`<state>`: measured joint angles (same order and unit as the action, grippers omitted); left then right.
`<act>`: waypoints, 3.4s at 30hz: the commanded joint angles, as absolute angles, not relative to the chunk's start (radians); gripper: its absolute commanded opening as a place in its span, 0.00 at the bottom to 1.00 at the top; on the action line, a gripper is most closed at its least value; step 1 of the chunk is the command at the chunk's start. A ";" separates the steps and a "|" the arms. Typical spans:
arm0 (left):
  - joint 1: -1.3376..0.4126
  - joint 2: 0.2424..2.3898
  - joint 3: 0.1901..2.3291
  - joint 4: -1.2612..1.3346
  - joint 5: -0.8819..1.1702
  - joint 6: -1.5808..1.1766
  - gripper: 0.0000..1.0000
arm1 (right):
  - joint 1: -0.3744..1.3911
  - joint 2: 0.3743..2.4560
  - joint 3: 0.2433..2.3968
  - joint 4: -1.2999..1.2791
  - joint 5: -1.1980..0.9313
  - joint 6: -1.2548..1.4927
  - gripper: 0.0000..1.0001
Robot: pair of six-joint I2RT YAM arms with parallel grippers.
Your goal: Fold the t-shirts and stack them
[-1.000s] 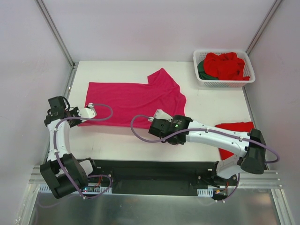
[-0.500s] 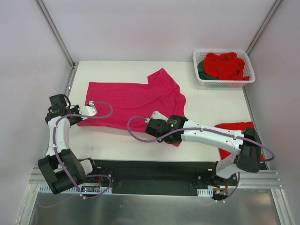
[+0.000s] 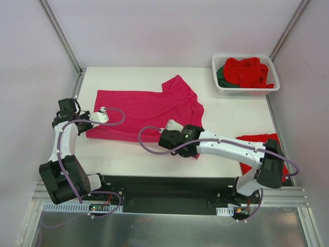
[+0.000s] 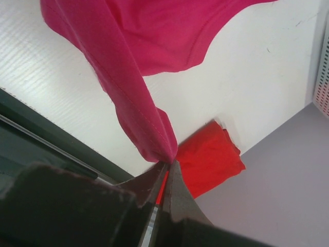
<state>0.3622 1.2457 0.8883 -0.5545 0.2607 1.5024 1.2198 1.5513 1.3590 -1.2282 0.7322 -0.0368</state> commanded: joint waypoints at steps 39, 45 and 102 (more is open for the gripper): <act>0.278 1.419 1.077 -0.497 0.235 1.463 0.00 | 1.167 1.575 1.376 -1.267 0.778 -0.080 0.01; 0.241 1.440 1.071 -0.485 0.213 1.460 0.00 | 1.149 1.580 1.382 -1.247 0.773 -0.094 0.01; 0.235 1.479 1.055 -0.420 0.147 1.488 0.00 | 1.020 1.726 1.499 -1.158 0.949 -0.202 0.01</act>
<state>0.2409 1.4868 1.0676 -0.4301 0.1692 1.4769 1.0321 1.7153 1.4776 -1.1618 0.8841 -0.1734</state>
